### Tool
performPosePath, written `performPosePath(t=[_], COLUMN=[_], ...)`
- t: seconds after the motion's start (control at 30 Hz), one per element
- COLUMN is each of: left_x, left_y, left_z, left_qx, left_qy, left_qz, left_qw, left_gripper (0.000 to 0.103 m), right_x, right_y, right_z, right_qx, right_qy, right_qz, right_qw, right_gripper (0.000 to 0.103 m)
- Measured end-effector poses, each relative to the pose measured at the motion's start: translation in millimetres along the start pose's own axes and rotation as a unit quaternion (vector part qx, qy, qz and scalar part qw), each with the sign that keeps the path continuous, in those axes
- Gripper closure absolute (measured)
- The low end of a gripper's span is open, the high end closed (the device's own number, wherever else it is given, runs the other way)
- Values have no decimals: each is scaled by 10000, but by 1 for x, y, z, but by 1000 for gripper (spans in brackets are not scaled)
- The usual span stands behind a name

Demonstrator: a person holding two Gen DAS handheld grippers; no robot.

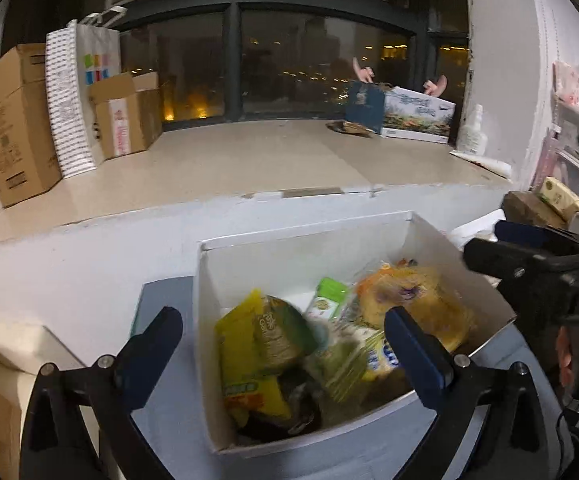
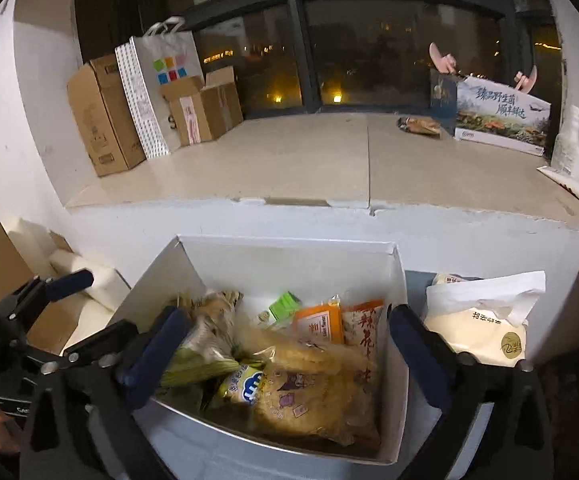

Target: Organize snacks

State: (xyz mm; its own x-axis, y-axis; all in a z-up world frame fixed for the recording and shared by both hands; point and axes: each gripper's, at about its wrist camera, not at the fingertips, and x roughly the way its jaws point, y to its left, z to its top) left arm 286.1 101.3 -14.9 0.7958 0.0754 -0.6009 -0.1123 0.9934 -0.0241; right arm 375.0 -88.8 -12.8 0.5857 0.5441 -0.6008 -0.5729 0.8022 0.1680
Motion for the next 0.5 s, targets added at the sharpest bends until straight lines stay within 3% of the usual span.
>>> performPosePath(t=[0.1,0.27,0.4,0.5], left_x=[-14,-57,-95,-122], left_y=[4,2,-7,-19], left_z=[-8,-19,-38,-53], left_qx=[-136,-276,-336,-321], left_qy=[-222,-550,-717,-689], left_qz=[-40,264,-60,-85], left_qw=[9997,9978,9968,9971], left_gripper=[0,0,0,0], right_x=[-6,-34,-69,-104], right_y=[-1,7,26,45], right_z=[-9,-24,-42,-61], right_qx=[22,-167,-524,-755], right_qy=[-71,-273,-546,-927], right_qz=[-129,-479,-1071,-1215], right_qw=[9999,9983,9914,9854], right_gripper=[0,0,0,0])
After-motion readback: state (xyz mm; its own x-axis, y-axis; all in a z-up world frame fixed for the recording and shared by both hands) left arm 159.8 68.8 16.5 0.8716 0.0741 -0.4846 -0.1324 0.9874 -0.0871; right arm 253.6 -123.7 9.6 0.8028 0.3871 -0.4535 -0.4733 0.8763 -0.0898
